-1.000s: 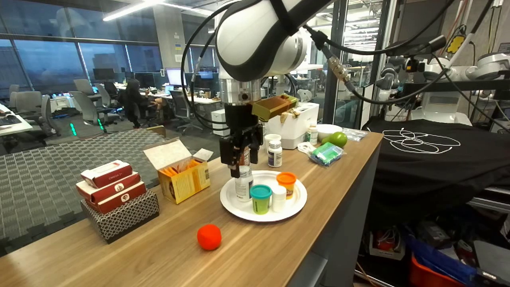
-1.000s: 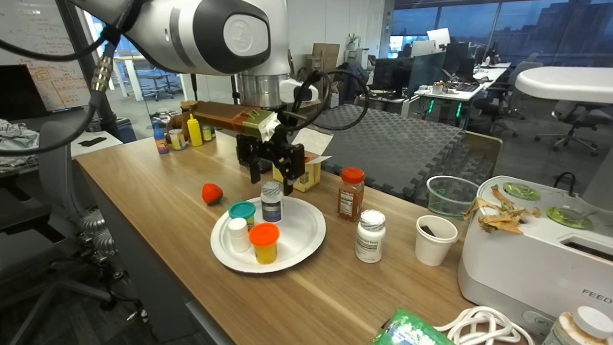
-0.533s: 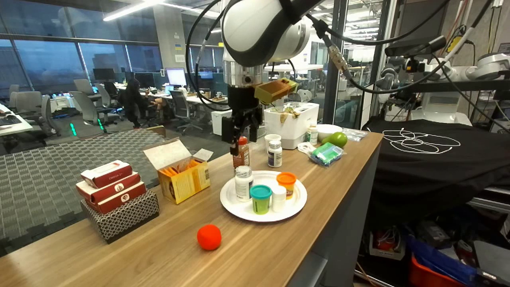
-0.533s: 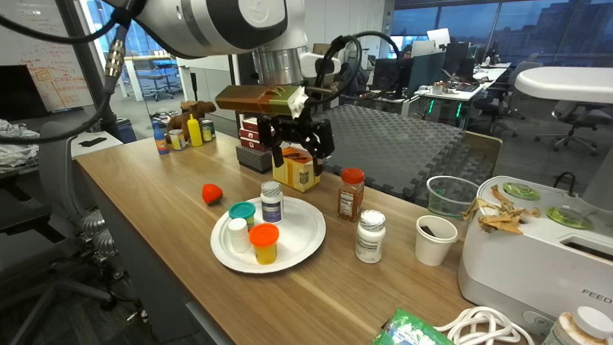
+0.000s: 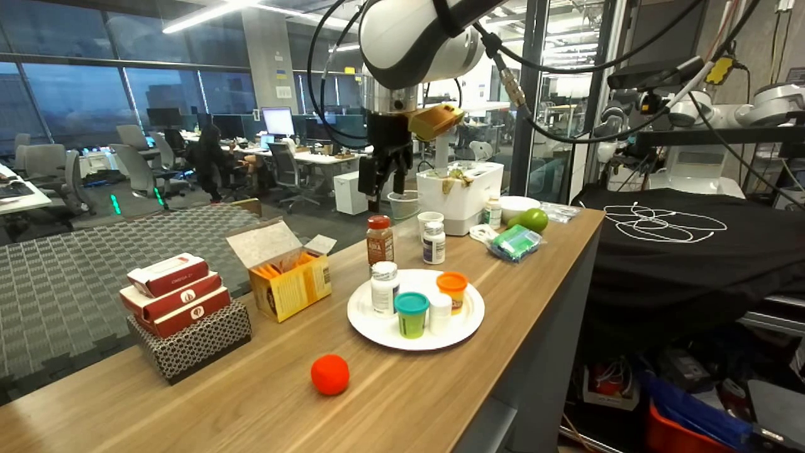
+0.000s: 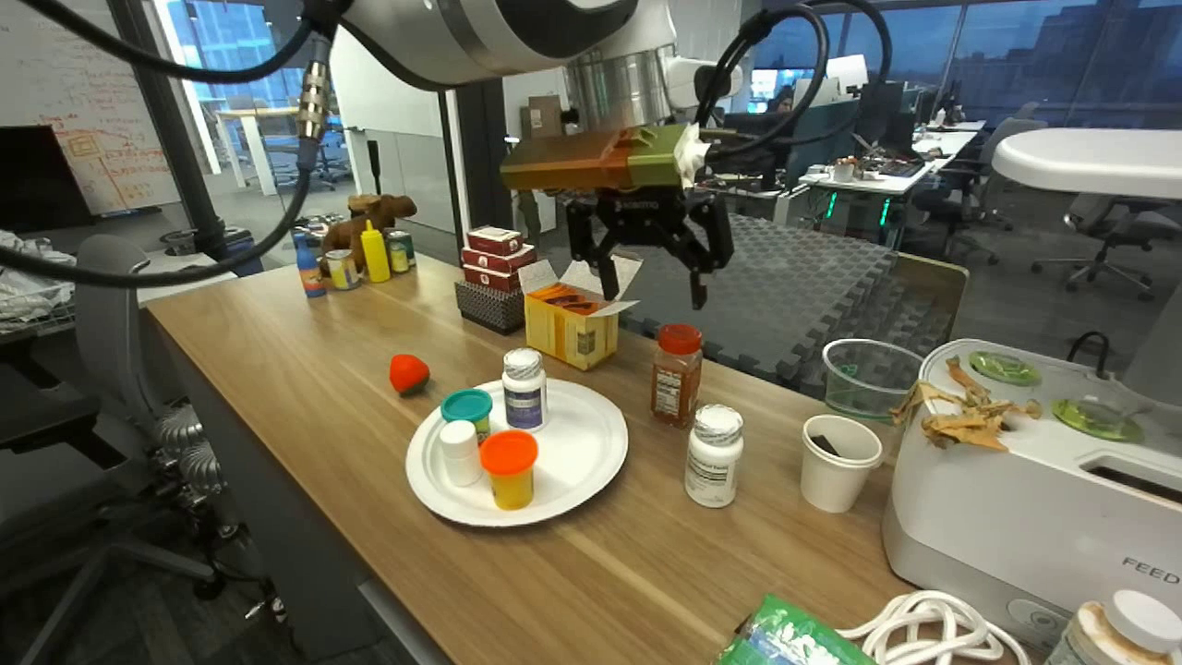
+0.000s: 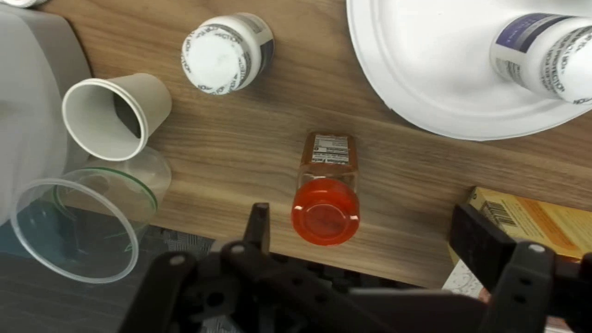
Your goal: Put the bottles and red plushy on the plate
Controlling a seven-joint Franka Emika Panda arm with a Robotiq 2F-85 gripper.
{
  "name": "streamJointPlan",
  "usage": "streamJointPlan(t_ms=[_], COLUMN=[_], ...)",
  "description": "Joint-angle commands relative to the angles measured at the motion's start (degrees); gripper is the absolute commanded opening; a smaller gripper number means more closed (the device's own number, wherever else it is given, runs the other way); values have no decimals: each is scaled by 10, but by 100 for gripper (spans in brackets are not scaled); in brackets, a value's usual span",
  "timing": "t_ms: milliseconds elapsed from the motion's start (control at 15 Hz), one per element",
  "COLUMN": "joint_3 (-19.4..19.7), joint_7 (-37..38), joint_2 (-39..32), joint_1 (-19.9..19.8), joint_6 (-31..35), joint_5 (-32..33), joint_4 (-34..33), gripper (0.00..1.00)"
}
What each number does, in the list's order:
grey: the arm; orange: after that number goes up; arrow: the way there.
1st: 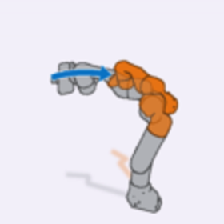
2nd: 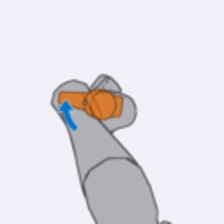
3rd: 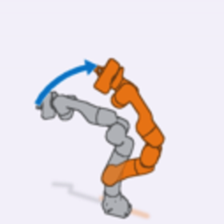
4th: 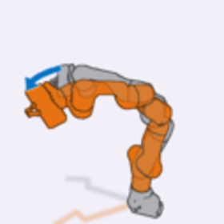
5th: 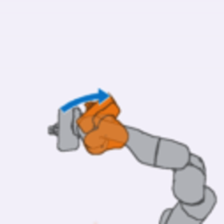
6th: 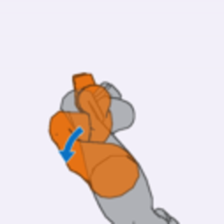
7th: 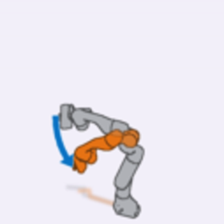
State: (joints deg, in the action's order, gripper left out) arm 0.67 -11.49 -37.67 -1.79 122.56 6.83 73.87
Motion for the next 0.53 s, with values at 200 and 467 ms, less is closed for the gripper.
streamJointPlan(t_ms=[200, 467], joint_3=[-16, -16], joint_7=[-34, -31], joint_2=[-79, -114], joint_1=[-23, -20], joint_6=[-63, -88], joint_5=[-31, -29], joint_4=[-115, -157], gripper=[100, 100])
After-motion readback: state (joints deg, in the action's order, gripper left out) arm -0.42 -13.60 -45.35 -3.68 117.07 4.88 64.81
